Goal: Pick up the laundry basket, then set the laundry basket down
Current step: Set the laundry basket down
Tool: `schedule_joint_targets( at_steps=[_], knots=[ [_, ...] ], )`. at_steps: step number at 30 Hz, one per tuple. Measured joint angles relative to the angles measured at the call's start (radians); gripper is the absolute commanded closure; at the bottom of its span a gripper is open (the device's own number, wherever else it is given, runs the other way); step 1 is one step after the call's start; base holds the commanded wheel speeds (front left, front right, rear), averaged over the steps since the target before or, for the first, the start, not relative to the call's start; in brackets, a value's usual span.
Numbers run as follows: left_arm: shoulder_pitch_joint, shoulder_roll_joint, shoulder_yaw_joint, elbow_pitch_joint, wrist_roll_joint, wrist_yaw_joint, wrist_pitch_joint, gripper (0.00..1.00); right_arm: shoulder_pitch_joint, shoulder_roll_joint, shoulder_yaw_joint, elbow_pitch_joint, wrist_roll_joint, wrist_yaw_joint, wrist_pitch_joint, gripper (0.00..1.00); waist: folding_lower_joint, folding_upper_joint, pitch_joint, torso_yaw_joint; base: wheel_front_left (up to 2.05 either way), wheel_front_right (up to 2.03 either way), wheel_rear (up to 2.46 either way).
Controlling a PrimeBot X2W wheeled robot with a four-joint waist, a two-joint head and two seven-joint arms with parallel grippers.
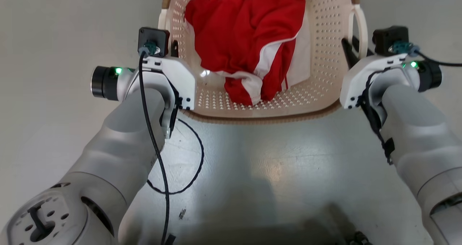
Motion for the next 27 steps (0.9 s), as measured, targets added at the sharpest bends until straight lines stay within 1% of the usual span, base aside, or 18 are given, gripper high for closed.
schedule_joint_targets(
  at_steps=[3,12,23,27],
  knots=[
    [-0.017,-0.001,0.008,0.000,-0.001,0.000,-0.006,1.00,-0.024,-0.004,-0.015,0.000,-0.014,0.000,-0.006,1.00,0.0000,0.0000,0.029,0.003,0.00,0.00,0.00],
    [-0.037,-0.006,0.029,0.001,0.003,-0.001,-0.013,1.00,-0.035,-0.009,-0.052,-0.001,-0.049,0.000,-0.022,1.00,0.0000,0.0000,0.058,-0.002,0.00,0.00,0.00],
    [-0.047,-0.008,0.053,0.003,0.034,-0.002,-0.013,1.00,-0.040,-0.007,-0.086,-0.002,-0.070,0.001,-0.022,1.00,0.0000,0.0000,0.074,-0.005,0.00,0.00,0.00],
    [-0.047,-0.008,0.060,0.006,0.043,-0.010,-0.013,1.00,-0.040,-0.006,-0.100,-0.002,-0.079,0.001,-0.022,1.00,0.0000,0.0000,0.077,-0.005,0.00,0.00,0.00]
  ],
)
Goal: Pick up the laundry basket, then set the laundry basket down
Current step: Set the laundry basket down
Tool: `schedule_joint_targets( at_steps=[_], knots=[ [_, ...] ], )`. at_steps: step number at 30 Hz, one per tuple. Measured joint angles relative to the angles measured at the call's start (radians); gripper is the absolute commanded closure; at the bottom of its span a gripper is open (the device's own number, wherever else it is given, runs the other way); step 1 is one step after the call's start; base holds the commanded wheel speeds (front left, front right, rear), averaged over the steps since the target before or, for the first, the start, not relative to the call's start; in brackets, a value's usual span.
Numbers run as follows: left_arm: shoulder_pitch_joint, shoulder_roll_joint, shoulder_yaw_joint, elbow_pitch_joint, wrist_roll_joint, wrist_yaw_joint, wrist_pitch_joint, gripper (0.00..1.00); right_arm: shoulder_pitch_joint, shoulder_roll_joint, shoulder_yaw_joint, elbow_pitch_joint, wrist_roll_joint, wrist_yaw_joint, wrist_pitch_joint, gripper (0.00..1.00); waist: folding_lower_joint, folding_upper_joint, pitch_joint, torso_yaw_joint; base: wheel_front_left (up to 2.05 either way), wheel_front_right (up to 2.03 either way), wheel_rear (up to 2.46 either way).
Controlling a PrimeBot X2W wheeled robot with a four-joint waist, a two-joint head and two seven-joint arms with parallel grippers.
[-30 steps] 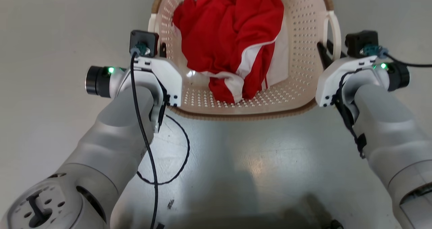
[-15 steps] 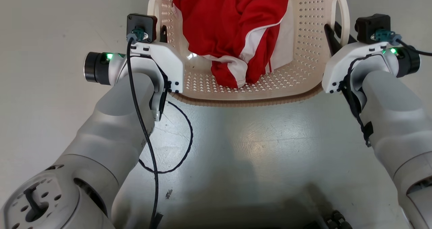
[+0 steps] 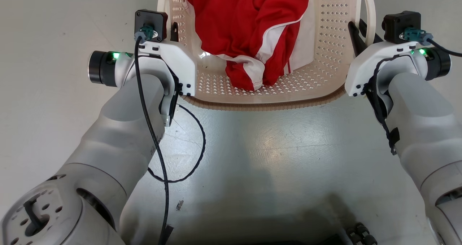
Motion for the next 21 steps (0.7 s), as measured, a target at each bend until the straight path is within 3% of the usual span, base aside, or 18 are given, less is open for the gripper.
schedule_joint_targets(
  at_steps=[18,19,20,21],
  knots=[
    [0.000,-0.003,-0.001,0.008,-0.011,0.000,0.010,1.00,0.001,0.005,-0.045,0.000,-0.046,0.002,0.001,0.98,0.0000,0.0000,0.000,0.015,0.00,0.00,0.00],
    [0.000,-0.003,0.002,0.008,-0.023,0.000,0.010,0.91,0.001,0.005,-0.049,0.000,-0.046,0.002,0.001,0.22,0.0000,0.0000,-0.001,0.015,0.00,0.00,0.00],
    [0.000,-0.003,0.002,0.008,-0.029,0.000,0.010,0.91,0.001,0.005,-0.051,0.000,-0.048,0.003,0.000,0.00,0.0000,0.0000,-0.002,0.016,0.00,0.00,0.00],
    [0.000,-0.003,0.002,0.008,-0.029,0.001,0.009,0.00,0.001,0.003,-0.058,-0.001,-0.049,0.003,0.000,0.00,0.0000,0.0000,-0.003,0.016,0.00,0.00,0.00]
  ],
)
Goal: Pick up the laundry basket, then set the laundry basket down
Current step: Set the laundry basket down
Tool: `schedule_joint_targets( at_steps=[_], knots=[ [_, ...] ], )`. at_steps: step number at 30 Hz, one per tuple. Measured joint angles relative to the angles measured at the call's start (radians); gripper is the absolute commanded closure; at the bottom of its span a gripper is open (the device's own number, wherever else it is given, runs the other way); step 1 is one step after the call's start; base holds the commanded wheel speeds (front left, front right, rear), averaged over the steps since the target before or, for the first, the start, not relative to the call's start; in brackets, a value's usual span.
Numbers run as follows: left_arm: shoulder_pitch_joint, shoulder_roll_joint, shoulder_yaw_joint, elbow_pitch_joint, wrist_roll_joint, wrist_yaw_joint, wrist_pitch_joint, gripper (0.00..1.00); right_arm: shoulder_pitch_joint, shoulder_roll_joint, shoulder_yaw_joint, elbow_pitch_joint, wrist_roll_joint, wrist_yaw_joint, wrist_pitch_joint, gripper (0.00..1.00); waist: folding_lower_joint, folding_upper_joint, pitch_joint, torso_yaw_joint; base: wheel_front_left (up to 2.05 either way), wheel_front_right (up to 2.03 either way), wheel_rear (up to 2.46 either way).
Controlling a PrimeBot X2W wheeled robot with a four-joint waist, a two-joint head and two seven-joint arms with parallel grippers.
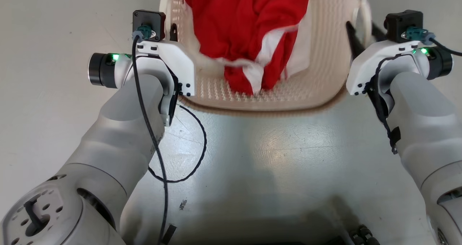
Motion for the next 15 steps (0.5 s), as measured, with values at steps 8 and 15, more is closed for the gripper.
schedule_joint_targets(
  at_steps=[8,15],
  knots=[
    [0.003,-0.001,0.001,0.001,-0.027,0.010,0.028,0.00,0.010,-0.002,-0.030,-0.007,-0.015,0.000,-0.021,0.00,0.0001,0.0000,-0.023,0.006,0.00,0.00,0.00],
    [0.028,-0.001,-0.013,-0.002,-0.044,0.011,0.045,0.00,0.053,-0.003,-0.062,-0.047,-0.016,0.000,-0.027,0.00,0.0000,0.0000,-0.063,0.006,0.00,0.00,0.00]
  ],
)
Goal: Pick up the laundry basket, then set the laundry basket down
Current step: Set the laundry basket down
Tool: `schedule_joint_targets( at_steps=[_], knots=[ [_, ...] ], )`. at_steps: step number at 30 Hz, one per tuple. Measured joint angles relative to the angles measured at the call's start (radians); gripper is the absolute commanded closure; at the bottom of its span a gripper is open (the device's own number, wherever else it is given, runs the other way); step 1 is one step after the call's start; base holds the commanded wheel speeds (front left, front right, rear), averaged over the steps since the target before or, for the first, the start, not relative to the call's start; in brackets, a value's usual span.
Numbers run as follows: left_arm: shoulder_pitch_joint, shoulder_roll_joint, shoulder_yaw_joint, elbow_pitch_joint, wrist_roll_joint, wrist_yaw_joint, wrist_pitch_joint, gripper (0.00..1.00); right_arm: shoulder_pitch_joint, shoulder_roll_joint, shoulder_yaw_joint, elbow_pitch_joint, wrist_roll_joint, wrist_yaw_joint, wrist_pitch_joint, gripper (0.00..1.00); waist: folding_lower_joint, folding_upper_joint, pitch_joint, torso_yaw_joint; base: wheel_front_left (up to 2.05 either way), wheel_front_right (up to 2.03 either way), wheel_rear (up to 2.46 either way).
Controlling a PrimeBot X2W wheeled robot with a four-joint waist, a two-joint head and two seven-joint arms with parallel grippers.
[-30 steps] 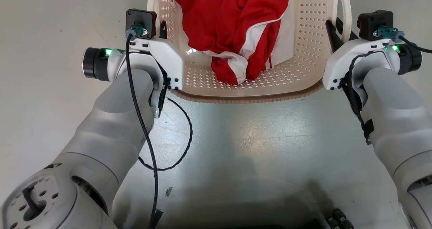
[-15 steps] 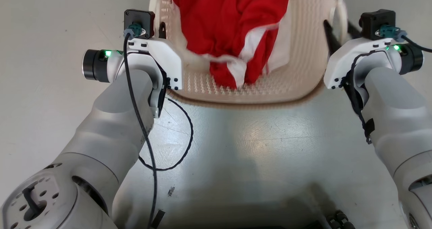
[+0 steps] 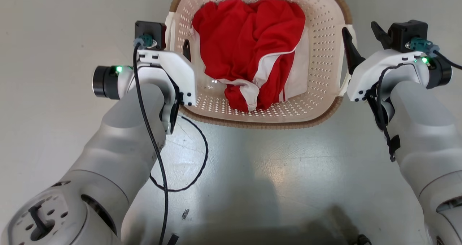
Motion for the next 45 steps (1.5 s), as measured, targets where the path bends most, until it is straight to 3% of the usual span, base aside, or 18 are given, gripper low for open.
schedule_joint_targets(
  at_steps=[22,27,45],
  knots=[
    [0.167,0.000,0.001,-0.020,-0.045,-0.012,-0.047,0.00,0.247,0.024,-0.097,-0.163,-0.057,0.000,0.000,0.00,0.0000,0.0000,-0.256,-0.002,0.00,0.00,0.00],
    [0.199,0.001,0.085,-0.055,-0.019,-0.012,-0.050,0.00,0.324,0.043,-0.131,-0.215,-0.084,0.000,0.000,0.00,0.0000,0.0000,-0.344,-0.002,0.00,0.00,0.00],
    [0.541,0.067,0.466,-0.276,0.299,-0.011,-0.050,0.00,0.549,0.067,-0.159,-0.352,-0.177,0.000,0.000,0.00,0.0000,0.0000,-0.664,-0.006,0.00,0.00,0.00]
  ],
)
